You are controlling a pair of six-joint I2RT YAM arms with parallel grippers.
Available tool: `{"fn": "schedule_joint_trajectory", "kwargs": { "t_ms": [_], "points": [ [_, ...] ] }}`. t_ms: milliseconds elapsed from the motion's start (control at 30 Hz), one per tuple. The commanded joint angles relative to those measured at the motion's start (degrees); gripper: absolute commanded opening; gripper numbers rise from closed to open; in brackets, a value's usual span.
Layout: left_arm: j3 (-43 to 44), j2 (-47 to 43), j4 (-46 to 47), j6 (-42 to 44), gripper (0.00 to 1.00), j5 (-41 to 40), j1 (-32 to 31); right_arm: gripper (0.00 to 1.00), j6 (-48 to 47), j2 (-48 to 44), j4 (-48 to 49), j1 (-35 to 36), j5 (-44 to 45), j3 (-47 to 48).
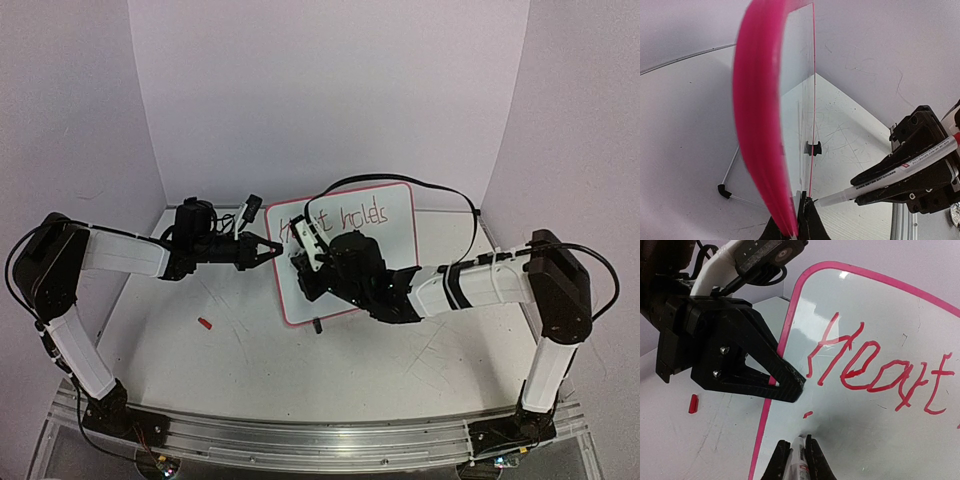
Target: Write a sentence on the whiteboard
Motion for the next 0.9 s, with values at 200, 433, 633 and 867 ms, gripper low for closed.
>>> {"fn": "schedule_joint_trajectory", "kwargs": {
  "t_ms": [200,433,633,867],
  "points": [
    [0.4,0.2,-2.3,7.7,0.0,-10.0,0.9,0.0,-1.8,-0.8,2.8,-0.4,2.0,3.9],
    [0.5,0.2,-2.3,7.7,0.0,-9.9,0.8,0.0,-1.8,0.4,2.8,-1.2,2.1,4.8],
    [0.5,0.4,-2.4,7.8,0.0,-9.7,0.8,0.0,-1.6,1.7,2.5,-1.1,2.1,4.9],
    [0.6,0.4,-2.4,7.8,0.0,-9.6,0.8,0.0,0.3,1.1,1.6,-1.2,1.4,3.1]
  ]
}}
